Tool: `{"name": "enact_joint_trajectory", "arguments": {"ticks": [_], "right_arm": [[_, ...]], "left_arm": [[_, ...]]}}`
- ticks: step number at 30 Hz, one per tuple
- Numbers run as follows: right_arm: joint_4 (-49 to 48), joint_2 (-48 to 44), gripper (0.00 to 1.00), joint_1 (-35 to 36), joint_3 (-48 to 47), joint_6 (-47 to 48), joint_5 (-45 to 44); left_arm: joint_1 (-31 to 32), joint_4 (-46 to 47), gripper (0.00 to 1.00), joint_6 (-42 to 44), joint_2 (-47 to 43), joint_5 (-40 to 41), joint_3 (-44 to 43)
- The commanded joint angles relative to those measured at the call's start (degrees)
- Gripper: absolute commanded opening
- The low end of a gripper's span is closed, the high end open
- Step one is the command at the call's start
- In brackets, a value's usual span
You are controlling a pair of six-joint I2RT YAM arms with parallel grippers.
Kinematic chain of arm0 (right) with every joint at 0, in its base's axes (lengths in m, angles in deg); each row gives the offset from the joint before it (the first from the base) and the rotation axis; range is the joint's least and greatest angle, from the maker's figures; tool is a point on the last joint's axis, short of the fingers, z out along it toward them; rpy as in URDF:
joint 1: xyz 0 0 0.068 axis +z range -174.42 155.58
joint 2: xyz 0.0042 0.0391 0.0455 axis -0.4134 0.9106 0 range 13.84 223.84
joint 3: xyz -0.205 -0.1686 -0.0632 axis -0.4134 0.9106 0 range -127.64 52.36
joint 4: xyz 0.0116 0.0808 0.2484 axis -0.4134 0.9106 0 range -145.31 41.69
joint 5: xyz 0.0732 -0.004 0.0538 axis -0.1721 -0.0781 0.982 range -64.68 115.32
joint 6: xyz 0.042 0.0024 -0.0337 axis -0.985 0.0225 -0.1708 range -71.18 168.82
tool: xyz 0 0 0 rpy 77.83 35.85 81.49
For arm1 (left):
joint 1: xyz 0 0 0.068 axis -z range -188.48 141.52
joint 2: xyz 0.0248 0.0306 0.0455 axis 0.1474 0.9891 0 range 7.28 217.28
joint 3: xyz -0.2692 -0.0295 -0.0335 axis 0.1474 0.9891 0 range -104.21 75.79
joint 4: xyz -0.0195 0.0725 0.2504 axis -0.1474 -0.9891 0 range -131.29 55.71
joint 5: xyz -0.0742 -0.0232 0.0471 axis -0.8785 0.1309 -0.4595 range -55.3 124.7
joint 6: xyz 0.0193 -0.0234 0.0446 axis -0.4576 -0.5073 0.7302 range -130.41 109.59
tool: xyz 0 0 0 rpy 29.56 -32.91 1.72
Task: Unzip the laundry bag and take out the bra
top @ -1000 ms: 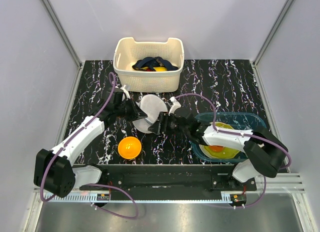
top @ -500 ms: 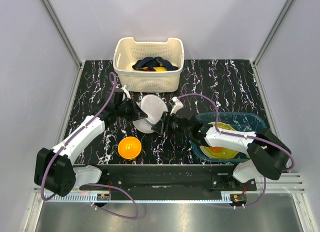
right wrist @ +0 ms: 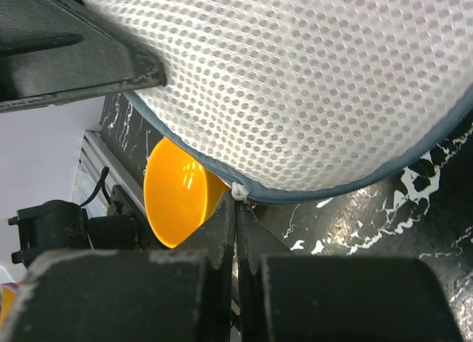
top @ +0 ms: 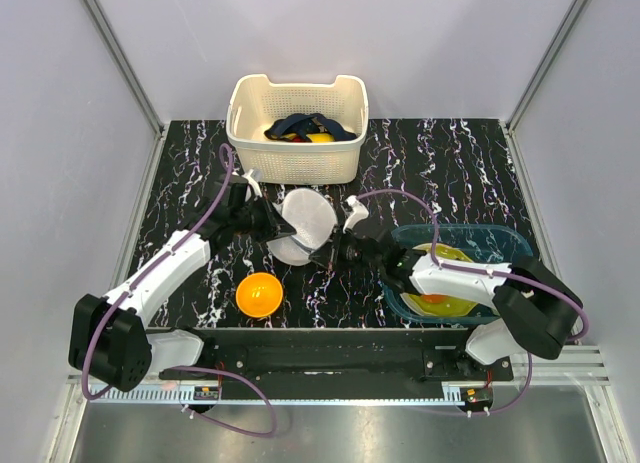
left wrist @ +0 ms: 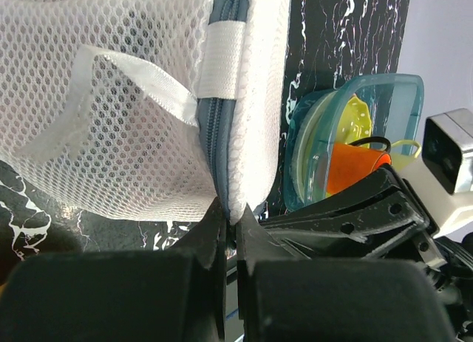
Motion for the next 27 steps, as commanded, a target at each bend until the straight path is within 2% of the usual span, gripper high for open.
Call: {"name": "enact_joint_trajectory", "arguments": {"ticks": [1,7,12,18,23,24,25,27], "right_arm": [[-1.4,-2.6,0.0,0.1,2.1,-0.2,-2.9],[2.5,-4.9,0.0,0.1,5.9,-0.3,-3.5],[6.9,-11.4,0.0,0.1,9.5,-0.4,-1.6],[15.0,-18.0,0.0,0.2,7.9,0.5,0.6],[15.4,-15.7,0.0,0.3,4.2,-1.2,1.5],[14.9,-15.0,0.0,0.4,3.8,-1.8,1.7],[14.6,-14.3,0.0,0.6,2.9,-2.4,2.2],[13.5,-13.2,0.0,0.9,2.4,-3.6,1.9]], "left_arm": [[-0.3,2.6,0.0,0.0,0.0,-1.2,-0.6],[-0.7,2.0,0.0,0.2,-0.8,-1.3,-0.7],[-0.7,1.3,0.0,1.0,-1.0,-2.5,-2.1],[-0.7,0.8,0.0,3.1,2.8,-2.8,-4.7],[-0.7,1.1,0.0,4.7,9.2,-2.5,-9.9],[-0.5,1.0,0.01,4.8,9.8,-4.5,-10.4],[-0.2,1.1,0.09,5.0,9.8,-5.2,-11.2],[1.2,0.1,0.35,6.0,7.9,-3.3,-12.2]]}}
